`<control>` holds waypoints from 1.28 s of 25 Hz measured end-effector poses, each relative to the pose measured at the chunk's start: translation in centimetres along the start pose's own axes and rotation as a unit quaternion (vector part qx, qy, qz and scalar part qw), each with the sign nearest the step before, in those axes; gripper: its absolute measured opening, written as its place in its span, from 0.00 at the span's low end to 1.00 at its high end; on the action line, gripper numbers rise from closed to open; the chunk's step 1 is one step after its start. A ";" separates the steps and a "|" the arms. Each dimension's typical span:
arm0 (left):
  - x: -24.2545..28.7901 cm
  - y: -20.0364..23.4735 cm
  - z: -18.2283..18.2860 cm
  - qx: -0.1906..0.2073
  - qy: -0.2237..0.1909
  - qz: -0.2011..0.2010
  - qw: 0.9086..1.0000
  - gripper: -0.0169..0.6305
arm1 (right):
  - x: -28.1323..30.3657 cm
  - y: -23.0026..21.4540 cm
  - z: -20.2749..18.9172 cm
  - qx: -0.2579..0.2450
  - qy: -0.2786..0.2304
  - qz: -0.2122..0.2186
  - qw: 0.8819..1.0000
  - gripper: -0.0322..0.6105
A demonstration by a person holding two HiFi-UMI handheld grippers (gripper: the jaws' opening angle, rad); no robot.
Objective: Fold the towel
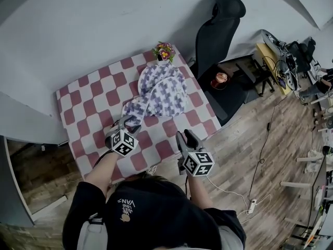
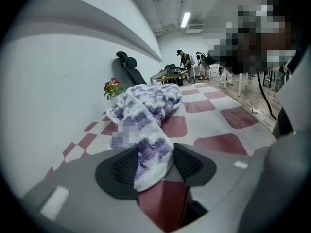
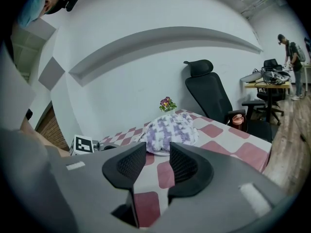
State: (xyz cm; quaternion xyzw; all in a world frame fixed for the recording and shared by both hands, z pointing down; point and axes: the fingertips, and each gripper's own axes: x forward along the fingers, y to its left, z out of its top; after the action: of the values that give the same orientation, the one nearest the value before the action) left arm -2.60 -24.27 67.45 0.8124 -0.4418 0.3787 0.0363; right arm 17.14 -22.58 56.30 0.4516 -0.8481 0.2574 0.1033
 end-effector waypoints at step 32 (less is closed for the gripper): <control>-17.6 -4.4 -1.9 0.071 -0.078 -0.057 0.993 0.10 | 9.6 2.8 3.1 -0.170 0.042 0.023 0.984 0.40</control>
State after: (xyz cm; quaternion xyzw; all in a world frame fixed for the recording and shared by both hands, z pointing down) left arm -6.12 -8.72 58.57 0.8636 -0.3687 0.3421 -0.0344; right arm 9.53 -29.79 56.65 0.3966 -0.8846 0.1307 0.2077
